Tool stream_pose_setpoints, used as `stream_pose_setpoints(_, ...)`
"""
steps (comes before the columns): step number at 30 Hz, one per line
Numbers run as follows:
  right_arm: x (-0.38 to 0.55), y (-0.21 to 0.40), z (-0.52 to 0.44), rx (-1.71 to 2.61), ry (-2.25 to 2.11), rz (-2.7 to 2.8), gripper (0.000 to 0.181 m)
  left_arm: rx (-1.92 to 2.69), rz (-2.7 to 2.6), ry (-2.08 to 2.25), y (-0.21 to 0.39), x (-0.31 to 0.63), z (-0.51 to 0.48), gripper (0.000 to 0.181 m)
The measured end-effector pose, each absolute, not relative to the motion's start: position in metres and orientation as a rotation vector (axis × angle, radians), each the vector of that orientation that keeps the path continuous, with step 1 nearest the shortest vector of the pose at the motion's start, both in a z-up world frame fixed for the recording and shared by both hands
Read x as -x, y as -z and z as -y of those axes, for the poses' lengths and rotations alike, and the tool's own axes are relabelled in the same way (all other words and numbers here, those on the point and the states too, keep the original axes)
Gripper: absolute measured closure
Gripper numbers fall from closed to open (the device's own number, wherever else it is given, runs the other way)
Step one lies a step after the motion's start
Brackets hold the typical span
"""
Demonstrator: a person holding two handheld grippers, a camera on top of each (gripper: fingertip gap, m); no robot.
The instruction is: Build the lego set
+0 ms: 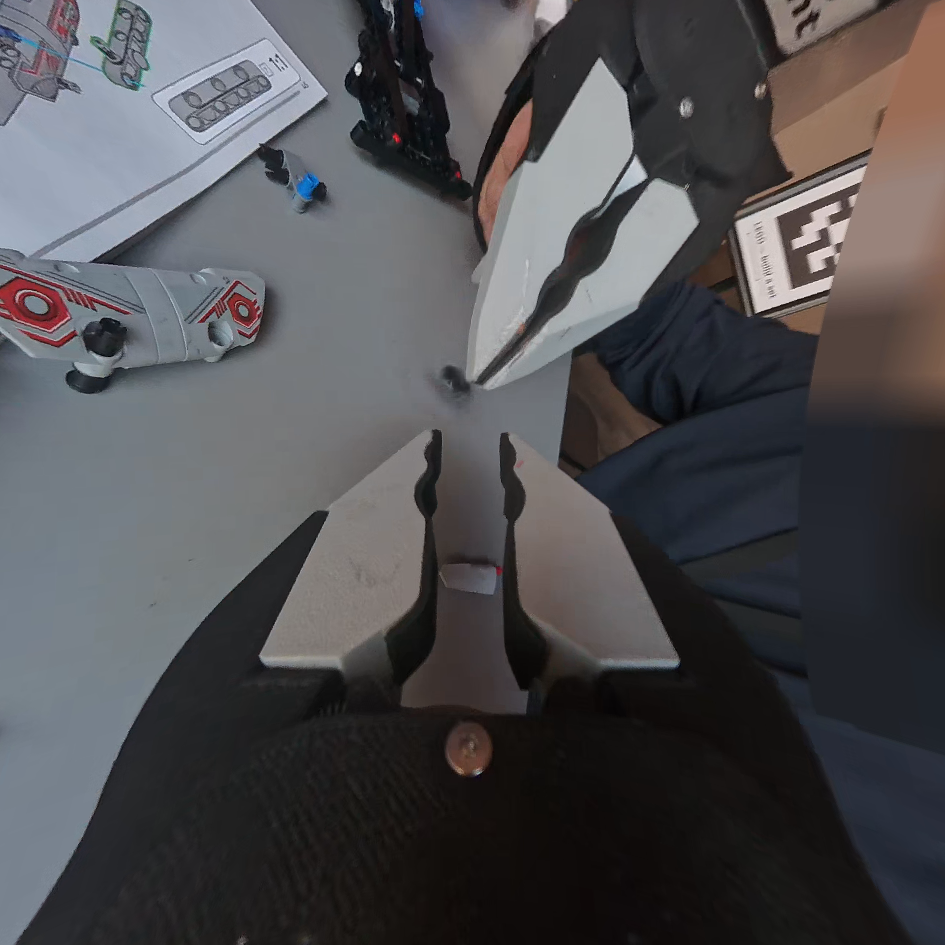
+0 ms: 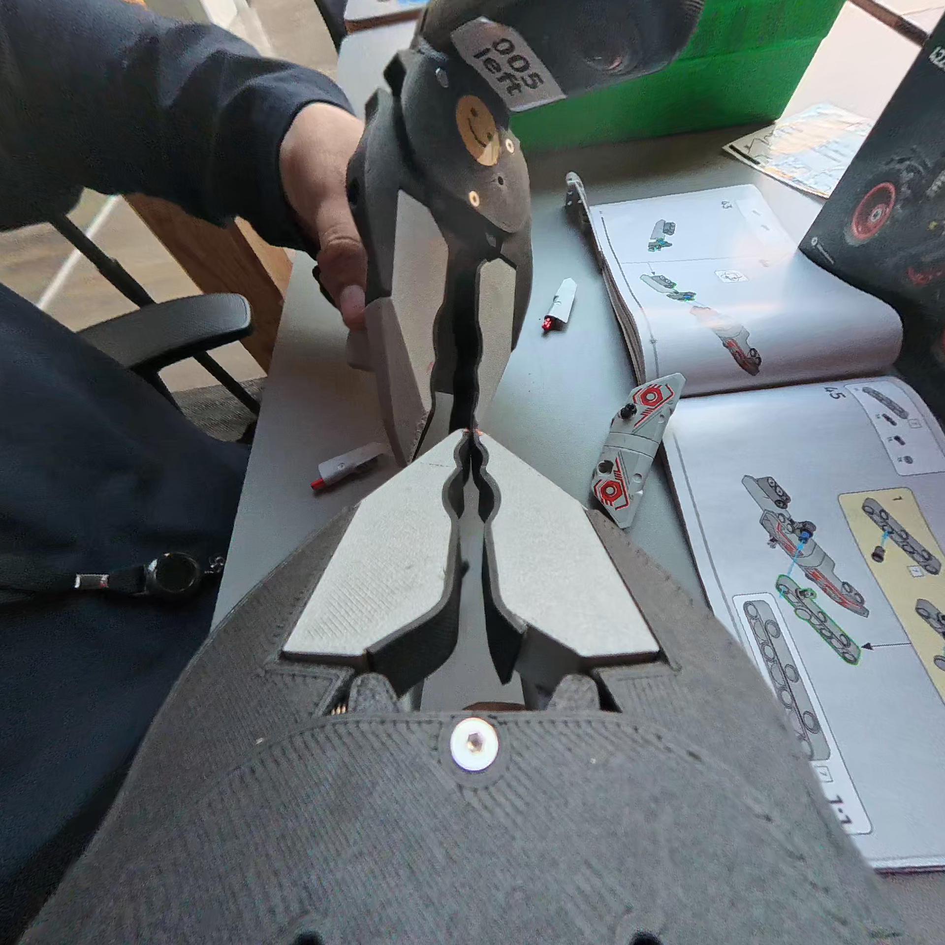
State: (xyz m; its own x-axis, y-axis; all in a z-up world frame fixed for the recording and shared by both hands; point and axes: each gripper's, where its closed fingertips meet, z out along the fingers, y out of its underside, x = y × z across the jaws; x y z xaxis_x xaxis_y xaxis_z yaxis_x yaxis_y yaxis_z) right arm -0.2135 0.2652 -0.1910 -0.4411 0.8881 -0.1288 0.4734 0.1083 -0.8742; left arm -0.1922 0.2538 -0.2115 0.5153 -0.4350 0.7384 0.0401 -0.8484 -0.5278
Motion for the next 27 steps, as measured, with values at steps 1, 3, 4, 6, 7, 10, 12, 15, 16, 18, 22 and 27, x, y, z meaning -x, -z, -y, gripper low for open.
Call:
stream_pose_setpoints(1, 0.214, 0.193, -0.265, 1.319, -1.261, 1.969, 0.181, 2.268, -0.315, 1.315, 0.211, 0.192, -0.254, 0.164)
stream_pose_setpoints(3, 0.215, 0.207, -0.275, 1.376, -1.164, 1.98, 0.181, 2.315, -0.315, 1.243, 0.222, 0.196, -0.259, 0.166)
stream_pose_setpoints(4, 0.215, 0.216, -0.281, 1.417, -1.116, 1.992, 0.181, 2.333, -0.322, 1.207, 0.227, 0.197, -0.262, 0.166)
stream_pose_setpoints(6, 0.212, 0.22, -0.291, 1.453, -1.082, 1.982, 0.181, 2.326, -0.329, 1.221, 0.225, 0.193, -0.263, 0.167)
stream_pose_setpoints(7, 0.208, 0.216, -0.297, 1.452, -1.068, 1.96, 0.181, 2.325, -0.35, 1.204, 0.225, 0.193, -0.263, 0.167)
stream_pose_setpoints(10, 0.185, 0.2, -0.316, 1.455, -0.998, 1.882, 0.177, 2.353, -0.463, 1.097, 0.229, 0.192, -0.256, 0.167)
stream_pose_setpoints(12, 0.156, 0.194, -0.323, 1.483, -0.948, 1.882, 0.172, 2.345, -0.526, 1.057, 0.229, 0.19, -0.251, 0.166)
stream_pose_setpoints(15, 0.103, 0.193, -0.327, 1.536, -0.822, 1.896, 0.165, 2.291, -0.585, 1.047, 0.223, 0.183, -0.246, 0.166)
stream_pose_setpoints(16, 0.084, 0.198, -0.324, 1.568, -0.796, 1.921, 0.16, 2.275, -0.599, 1.05, 0.221, 0.181, -0.244, 0.166)
stream_pose_setpoints(18, 0.046, 0.215, -0.325, 1.688, -0.684, 1.956, 0.157, 2.249, -0.617, 1.051, 0.22, 0.179, -0.243, 0.166)
stream_pose_setpoints(22, -0.009, 0.235, -0.331, 1.949, -0.594, 1.812, 0.152, 2.193, -0.631, 1.076, 0.214, 0.174, -0.241, 0.166)
stream_pose_setpoints(27, -0.038, 0.242, -0.333, 2.101, -0.536, 1.599, 0.15, 2.148, -0.663, 1.101, 0.209, 0.167, -0.242, 0.166)
